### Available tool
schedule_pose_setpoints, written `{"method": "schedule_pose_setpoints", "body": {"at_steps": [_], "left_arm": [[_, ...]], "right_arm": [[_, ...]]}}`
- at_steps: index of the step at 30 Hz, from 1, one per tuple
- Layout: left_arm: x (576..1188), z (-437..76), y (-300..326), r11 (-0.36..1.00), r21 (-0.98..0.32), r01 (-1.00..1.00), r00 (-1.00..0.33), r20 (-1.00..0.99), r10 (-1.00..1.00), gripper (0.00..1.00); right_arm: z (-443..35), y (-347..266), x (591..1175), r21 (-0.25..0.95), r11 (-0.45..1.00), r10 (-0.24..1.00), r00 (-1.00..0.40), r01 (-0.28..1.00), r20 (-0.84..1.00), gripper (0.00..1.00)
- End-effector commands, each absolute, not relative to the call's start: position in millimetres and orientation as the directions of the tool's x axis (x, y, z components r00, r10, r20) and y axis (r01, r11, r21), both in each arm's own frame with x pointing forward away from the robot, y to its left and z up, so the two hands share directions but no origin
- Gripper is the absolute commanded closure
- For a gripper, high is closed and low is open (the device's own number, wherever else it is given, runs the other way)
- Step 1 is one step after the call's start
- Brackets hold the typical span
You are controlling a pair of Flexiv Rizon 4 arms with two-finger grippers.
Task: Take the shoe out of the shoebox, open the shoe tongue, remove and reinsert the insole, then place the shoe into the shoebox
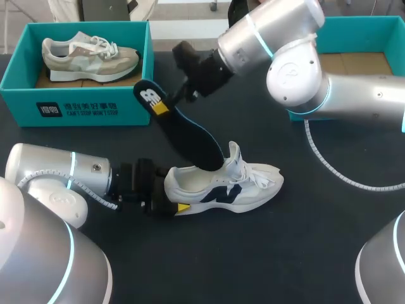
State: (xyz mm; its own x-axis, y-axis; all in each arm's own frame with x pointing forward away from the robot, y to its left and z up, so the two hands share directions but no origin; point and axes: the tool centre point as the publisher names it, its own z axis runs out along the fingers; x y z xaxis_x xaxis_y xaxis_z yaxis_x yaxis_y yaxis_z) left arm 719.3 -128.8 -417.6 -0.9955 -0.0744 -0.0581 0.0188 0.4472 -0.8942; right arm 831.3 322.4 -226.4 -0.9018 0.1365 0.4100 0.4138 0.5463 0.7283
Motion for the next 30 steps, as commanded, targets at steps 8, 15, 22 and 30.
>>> {"method": "schedule_pose_setpoints", "body": {"at_steps": [8,15,22,30], "left_arm": [[718,-420,-130,0.450,-0.893,0.018,-0.996,-0.058,-0.074,1.00],[718,-420,-130,0.450,-0.893,0.018,-0.996,-0.058,-0.074,1.00],[718,-420,-130,0.450,-0.893,0.018,-0.996,-0.058,-0.074,1.00],[718,-420,-130,0.450,-0.893,0.018,-0.996,-0.058,-0.074,1.00]], "right_arm": [[-161,309,843,0.792,0.256,0.163,-0.832,0.555,0.530,1.00],[-118,295,829,0.794,0.132,0.093,-0.805,0.594,0.586,1.00],[-92,279,801,0.762,0.115,0.120,-0.771,0.637,0.626,1.00],[-72,269,758,0.754,0.063,0.145,-0.753,0.654,0.641,1.00]]}}
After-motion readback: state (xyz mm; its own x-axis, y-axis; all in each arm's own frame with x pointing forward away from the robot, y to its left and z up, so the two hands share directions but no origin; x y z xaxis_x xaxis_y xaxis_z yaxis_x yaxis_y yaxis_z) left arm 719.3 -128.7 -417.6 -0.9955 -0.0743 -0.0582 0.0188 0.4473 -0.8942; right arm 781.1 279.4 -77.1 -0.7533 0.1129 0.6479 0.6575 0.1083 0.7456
